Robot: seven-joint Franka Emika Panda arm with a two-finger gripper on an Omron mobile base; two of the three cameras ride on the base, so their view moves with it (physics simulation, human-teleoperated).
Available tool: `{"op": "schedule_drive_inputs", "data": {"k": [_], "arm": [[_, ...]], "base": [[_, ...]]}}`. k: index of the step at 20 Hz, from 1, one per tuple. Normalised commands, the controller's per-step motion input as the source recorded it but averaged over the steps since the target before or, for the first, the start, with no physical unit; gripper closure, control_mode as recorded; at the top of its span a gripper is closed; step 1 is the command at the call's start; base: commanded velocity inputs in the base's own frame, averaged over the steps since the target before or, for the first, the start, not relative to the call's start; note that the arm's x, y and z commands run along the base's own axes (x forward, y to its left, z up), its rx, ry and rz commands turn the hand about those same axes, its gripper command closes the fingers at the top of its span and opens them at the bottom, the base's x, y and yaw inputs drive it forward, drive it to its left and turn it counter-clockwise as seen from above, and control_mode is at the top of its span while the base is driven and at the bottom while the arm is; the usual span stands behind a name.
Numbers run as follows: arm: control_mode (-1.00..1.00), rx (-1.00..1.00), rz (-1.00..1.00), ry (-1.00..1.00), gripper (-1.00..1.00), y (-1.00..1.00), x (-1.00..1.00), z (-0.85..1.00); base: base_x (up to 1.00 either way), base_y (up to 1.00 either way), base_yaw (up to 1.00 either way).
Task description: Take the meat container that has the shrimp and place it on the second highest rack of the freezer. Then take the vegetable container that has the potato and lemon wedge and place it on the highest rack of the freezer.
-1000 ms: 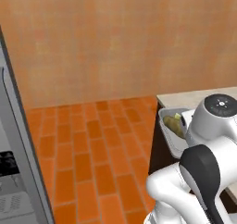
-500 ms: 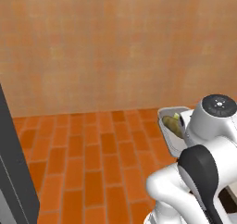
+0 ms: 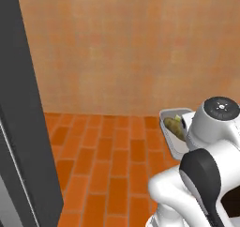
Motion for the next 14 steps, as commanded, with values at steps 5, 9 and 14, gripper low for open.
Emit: {"op": "schedule_drive_inputs", "data": {"k": [5, 9, 14], "arm": [[1.0, 0.0, 0.0, 0.0, 1.0, 0.0, 0.0, 0.0], [1.0, 0.0, 0.0, 0.0, 1.0, 0.0, 0.0, 0.0], [1.0, 0.0, 0.0, 0.0, 1.0, 0.0, 0.0, 0.0]], "base": [[1.0, -0.01, 0.26], [0.77, 0.0, 0.43], [0.28, 0.0, 0.52]]}}
